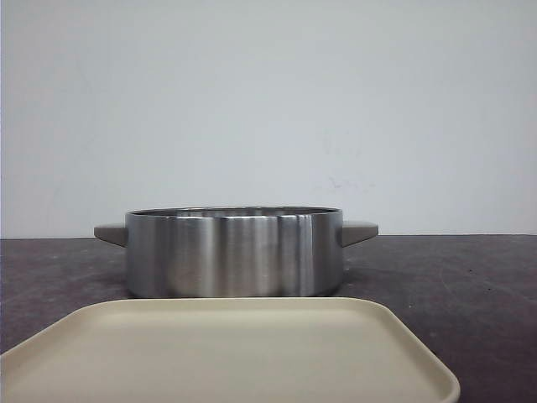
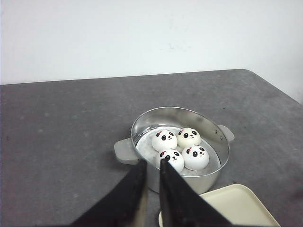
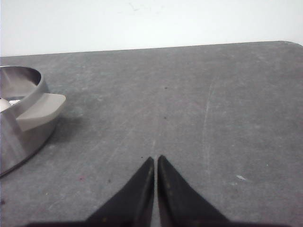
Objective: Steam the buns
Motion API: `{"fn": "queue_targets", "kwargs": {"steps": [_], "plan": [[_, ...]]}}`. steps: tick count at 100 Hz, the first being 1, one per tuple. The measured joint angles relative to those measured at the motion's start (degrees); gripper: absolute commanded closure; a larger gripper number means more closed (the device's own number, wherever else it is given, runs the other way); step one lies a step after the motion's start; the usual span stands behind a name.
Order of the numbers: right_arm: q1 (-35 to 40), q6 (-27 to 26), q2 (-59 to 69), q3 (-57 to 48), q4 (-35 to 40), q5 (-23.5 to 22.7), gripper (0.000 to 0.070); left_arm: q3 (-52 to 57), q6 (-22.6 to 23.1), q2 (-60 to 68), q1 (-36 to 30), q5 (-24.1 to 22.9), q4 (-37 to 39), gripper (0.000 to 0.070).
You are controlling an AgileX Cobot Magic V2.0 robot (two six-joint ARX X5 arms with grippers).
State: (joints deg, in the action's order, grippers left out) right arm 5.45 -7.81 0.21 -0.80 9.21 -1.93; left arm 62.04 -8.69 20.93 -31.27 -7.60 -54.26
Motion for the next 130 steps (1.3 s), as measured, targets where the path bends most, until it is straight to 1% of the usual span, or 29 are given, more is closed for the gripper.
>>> {"fn": "queue_targets", "kwargs": {"steps": [91,100,110,119,130], "plan": [[0.0,0.0,0.0,0.0,0.0,0.0,0.0693,0.0,0.1,0.0,0.0,0.0,-0.2,0.07],[0.0,0.0,0.0,0.0,0.0,0.0,0.0694,0.0,0.2,-0.5,1.2,0.0,-0.4,0.07],[0.0,0.0,0.0,0.0,0.0,0.0,0.0693,-0.1,0.4,-2.1,3.9,0.0,-0.3,0.07],[0.0,0.0,0.0,0.0,0.0,0.0,0.0693,-2.6,0.5,-4.3,5.9,0.3,2.4,0.07],[0.0,0.0,0.0,0.0,0.0,0.0,0.0694,-12.0,1.5,-8.5,9.2,3.0,10.8,0.07]]}}
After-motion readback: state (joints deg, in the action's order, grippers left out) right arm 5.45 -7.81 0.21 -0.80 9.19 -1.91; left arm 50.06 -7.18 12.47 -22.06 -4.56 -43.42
